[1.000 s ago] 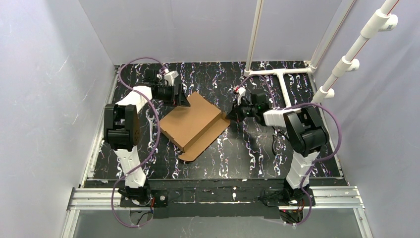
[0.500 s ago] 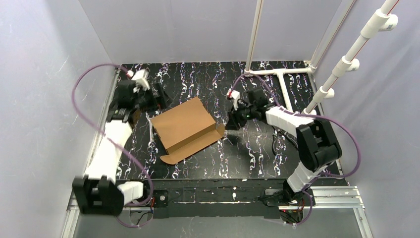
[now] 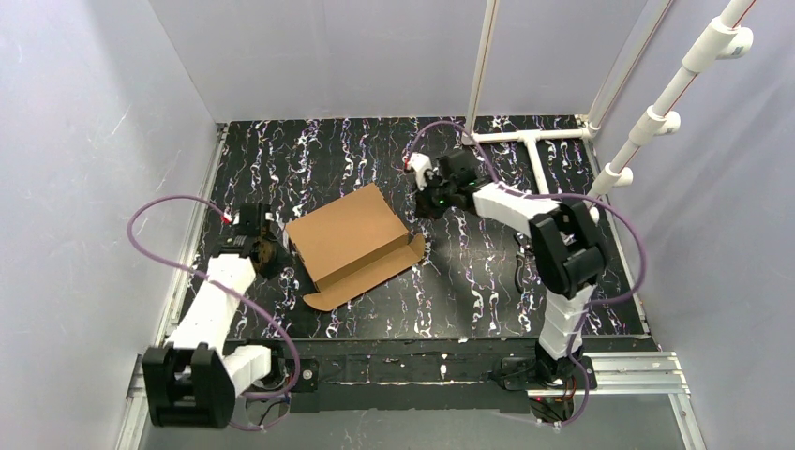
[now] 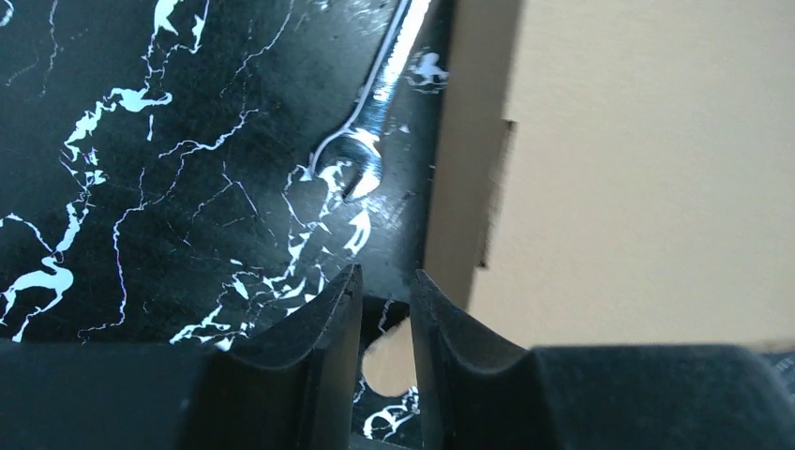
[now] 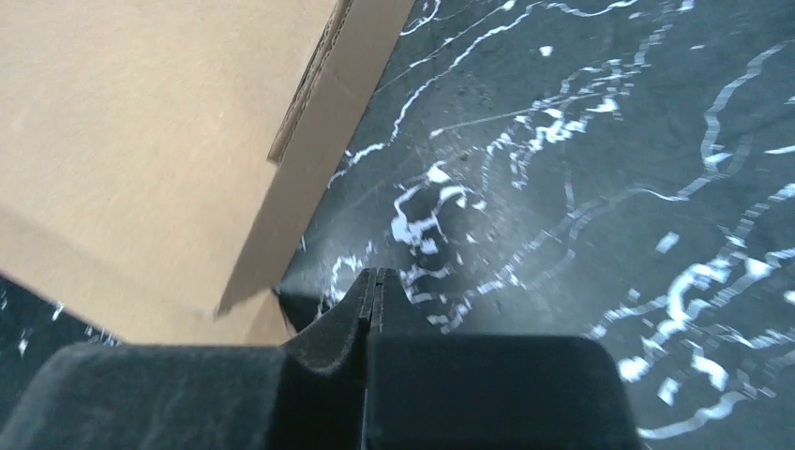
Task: Fold the paper box
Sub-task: Close the paper box at the center of the board.
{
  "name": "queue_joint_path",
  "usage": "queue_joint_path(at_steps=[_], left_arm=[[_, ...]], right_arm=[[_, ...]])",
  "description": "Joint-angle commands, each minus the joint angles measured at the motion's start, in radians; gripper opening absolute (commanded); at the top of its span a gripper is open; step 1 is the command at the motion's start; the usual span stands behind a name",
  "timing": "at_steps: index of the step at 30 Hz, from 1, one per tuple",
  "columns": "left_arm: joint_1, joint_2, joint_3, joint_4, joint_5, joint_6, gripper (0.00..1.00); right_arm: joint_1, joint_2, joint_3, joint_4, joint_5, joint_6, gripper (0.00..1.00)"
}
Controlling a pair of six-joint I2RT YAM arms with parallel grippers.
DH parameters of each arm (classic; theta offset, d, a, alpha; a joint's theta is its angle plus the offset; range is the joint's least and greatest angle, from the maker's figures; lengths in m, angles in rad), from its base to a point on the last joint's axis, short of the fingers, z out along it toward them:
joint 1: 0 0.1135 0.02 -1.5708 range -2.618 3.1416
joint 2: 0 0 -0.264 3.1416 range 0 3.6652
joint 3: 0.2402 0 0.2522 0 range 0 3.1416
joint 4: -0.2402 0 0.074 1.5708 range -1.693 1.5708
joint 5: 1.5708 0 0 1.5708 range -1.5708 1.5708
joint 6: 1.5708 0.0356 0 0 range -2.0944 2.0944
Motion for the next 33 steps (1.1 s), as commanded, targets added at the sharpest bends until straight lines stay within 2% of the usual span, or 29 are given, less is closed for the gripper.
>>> queue_joint_path(at_steps=[1, 4, 7, 17, 20, 24, 28, 30, 31, 33], left_arm=[[0.004, 0.138, 0.019, 0.035, -0.065, -0.033, 0.24], [0.005, 0.239, 0.055, 0.106, 0.001, 0.014, 0.23], [0.004, 0.355, 0.132, 0.127, 0.085, 0.076, 0.22], [0.000, 0.698, 0.406, 0.177, 0.516, 0.278, 0.22], [-0.017, 0.807, 0.537, 0.137, 0.543, 0.319, 0.22], [-0.031, 0.866, 0.691, 0.087, 0.463, 0.362, 0.23], [-0.028, 0.764, 0.720, 0.085, 0.249, 0.416, 0.33], [-0.020, 0.659, 0.665, 0.123, 0.177, 0.427, 0.43], [-0.010, 0.593, 0.620, 0.146, 0.154, 0.422, 0.49], [-0.001, 0.456, 0.498, 0.211, 0.181, 0.374, 0.77]], right_arm=[[0.075, 0.105, 0.074, 0.076, 0.138, 0.099, 0.02], [0.110, 0.129, 0.093, 0.063, 0.163, 0.111, 0.01], [0.129, 0.096, 0.045, 0.070, 0.154, 0.114, 0.01], [0.214, -0.096, -0.196, 0.062, 0.076, 0.105, 0.02], [0.254, -0.122, -0.226, 0.038, 0.054, 0.103, 0.04], [0.263, -0.176, -0.245, -0.026, 0.034, 0.050, 0.10], [0.246, -0.273, -0.264, -0.138, 0.140, -0.080, 0.22], [0.206, -0.317, -0.259, -0.220, 0.115, -0.167, 0.25], [0.182, -0.339, -0.251, -0.273, 0.099, -0.219, 0.26], [0.148, -0.377, -0.216, -0.361, 0.045, -0.329, 0.31]])
